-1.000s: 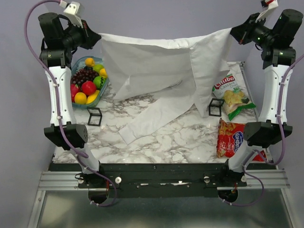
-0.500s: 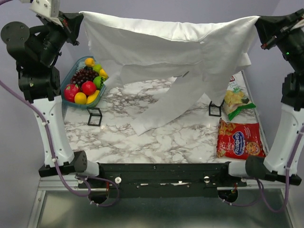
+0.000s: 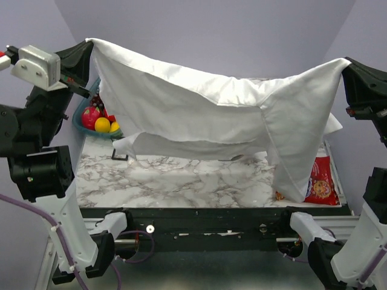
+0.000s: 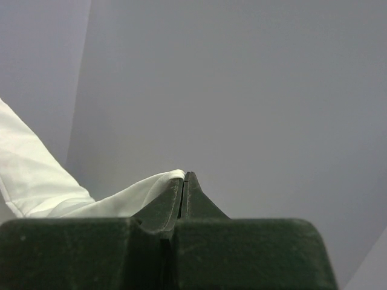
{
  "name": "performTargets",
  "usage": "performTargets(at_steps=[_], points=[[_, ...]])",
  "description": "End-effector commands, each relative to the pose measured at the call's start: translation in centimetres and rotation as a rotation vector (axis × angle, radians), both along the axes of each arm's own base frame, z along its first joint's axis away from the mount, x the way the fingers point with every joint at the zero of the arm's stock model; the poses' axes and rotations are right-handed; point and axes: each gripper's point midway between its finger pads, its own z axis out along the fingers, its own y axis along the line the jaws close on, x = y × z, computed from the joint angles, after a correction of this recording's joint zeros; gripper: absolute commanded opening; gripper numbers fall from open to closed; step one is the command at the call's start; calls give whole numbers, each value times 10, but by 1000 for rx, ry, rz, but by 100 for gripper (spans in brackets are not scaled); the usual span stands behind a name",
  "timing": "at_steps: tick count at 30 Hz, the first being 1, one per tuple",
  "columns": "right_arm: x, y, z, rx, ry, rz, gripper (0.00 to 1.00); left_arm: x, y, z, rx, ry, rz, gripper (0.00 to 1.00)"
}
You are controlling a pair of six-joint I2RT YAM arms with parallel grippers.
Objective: Remove the brooch from the garment
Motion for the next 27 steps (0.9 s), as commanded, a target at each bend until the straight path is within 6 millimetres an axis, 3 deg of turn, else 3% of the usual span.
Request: performTargets(at_steps=[1, 3, 4, 6, 7, 9, 10, 11, 12, 13, 14, 15, 16, 18, 19, 21, 22, 24, 25, 26, 27], points=[[9, -1, -9, 8, 28, 7, 1, 8, 7, -15, -22, 37, 36, 0], [25, -3, -30, 2, 84, 7, 1, 21, 11, -33, -19, 83, 45, 0], [46, -5, -57, 2, 157, 21, 1, 35, 14, -55, -26, 142, 49, 0], [60, -4, -82, 0, 212, 39, 1, 52, 16, -82, -35, 216, 47, 0], [70, -3, -99, -3, 253, 60, 1, 69, 17, -110, -43, 289, 38, 0], [105, -6, -149, 28, 393, 94, 1, 86, 16, -139, -43, 353, 15, 0], [114, -3, -164, 21, 422, 127, 1, 104, 17, -174, -56, 439, 4, 0], [132, -1, -201, 31, 512, 157, 1, 114, 18, -193, -63, 478, -3, 0], [152, -1, -225, 28, 570, 163, 1, 123, 17, -207, -62, 485, -15, 0], [168, -1, -247, 29, 621, 156, 1, 142, 18, -257, -77, 590, -30, 0], [179, 5, -268, 19, 668, 177, 1, 153, 16, -279, -87, 631, -39, 0], [205, 6, -306, 23, 765, 185, 1, 166, 15, -296, -85, 649, -46, 0], [219, 7, -323, -4, 786, 179, 1, 187, 14, -340, -86, 750, -53, 0], [246, 20, -346, -47, 825, 197, 1, 211, 9, -373, -29, 804, -53, 0], [272, 21, -377, -48, 891, 179, 1, 233, 9, -402, -17, 871, -51, 0], [302, 21, -402, -34, 938, 145, 1, 256, 11, -427, 15, 929, -27, 0], [328, 27, -426, -34, 987, 131, 1, 278, 15, -442, 16, 963, -9, 0], [356, 27, -439, 6, 1027, 90, 1, 297, 22, -461, 28, 1008, 27, 0], [377, 20, -434, 27, 1012, 29, 1, 317, 31, -467, 36, 1014, 74, 0], [392, 17, -456, 35, 1047, -3, 1, 324, 35, -471, 39, 1020, 97, 0], [402, 15, -461, 72, 1065, -30, 1, 330, 39, -474, 45, 1026, 119, 0]])
